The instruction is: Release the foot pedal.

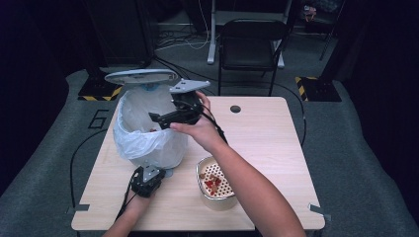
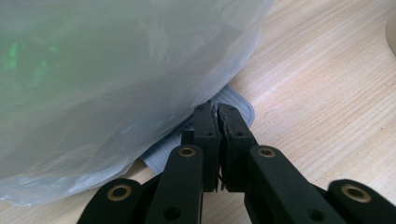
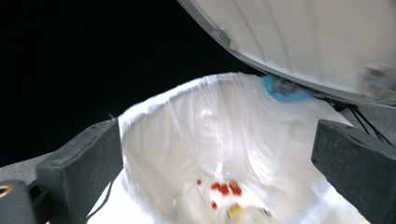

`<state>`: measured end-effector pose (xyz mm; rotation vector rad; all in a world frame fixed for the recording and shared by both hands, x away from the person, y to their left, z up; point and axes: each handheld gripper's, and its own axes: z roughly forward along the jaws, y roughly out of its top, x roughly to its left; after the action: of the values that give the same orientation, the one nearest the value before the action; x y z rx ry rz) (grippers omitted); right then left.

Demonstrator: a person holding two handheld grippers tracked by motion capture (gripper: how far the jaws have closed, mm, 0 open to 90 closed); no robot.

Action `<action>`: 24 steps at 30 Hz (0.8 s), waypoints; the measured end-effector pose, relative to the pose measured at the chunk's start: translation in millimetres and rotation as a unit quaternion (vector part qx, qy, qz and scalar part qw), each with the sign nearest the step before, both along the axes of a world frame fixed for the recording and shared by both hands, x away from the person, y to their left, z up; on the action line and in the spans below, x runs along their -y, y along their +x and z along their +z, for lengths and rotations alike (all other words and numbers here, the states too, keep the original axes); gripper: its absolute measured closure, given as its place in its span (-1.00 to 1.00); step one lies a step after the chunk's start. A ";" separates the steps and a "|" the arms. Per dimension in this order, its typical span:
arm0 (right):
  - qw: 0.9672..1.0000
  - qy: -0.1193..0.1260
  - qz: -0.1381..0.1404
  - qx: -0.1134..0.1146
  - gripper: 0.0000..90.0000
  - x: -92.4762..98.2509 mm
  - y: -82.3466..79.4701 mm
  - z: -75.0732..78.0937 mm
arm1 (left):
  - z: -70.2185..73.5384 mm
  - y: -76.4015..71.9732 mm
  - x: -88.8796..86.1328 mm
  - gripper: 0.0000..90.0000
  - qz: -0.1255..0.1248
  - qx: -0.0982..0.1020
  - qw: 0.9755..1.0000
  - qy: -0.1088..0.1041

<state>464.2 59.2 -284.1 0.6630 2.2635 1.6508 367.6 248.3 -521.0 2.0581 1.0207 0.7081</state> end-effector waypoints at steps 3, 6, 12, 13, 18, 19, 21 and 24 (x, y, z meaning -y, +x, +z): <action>1.000 -0.005 -0.008 0.004 -0.85 24.5 -4.6 -0.2 | -0.9 1.0 -2.5 0.71 0.017 -0.007 1.000 -0.024; 1.000 -0.010 -0.021 0.008 -0.74 47.6 -8.1 -5.2 | -1.0 0.2 -3.6 0.35 0.020 -0.020 0.998 -0.047; 0.998 -0.031 -0.048 0.022 -0.68 86.5 -13.5 -20.4 | 7.1 -8.5 3.9 0.02 -0.014 -0.011 1.000 -0.021; 0.998 -0.031 -0.051 0.017 -0.68 91.8 -15.5 -22.9 | 9.6 -10.0 4.0 -0.01 -0.014 0.000 1.000 -0.014; 0.997 -0.050 -0.062 0.023 -0.68 114.2 -23.4 -34.8 | 13.2 -13.6 5.0 -0.02 -0.025 -0.021 0.999 -0.025; 0.996 -0.049 -0.065 0.025 -0.68 117.9 -25.2 -36.9 | 13.7 -13.6 4.9 -0.02 -0.023 -0.023 0.999 -0.030; 0.996 -0.055 -0.067 0.028 -0.68 125.2 -28.2 -40.8 | 16.8 -13.4 3.4 -0.05 -0.029 -0.036 0.999 -0.026; 0.996 -0.055 -0.069 0.028 -0.68 135.5 -33.0 -46.2 | 21.6 -14.0 1.7 -0.08 -0.036 -0.045 0.998 -0.037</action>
<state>431.1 -76.2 -330.3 0.7205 2.1976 1.4510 353.6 246.7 -499.4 2.0663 1.0017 0.5372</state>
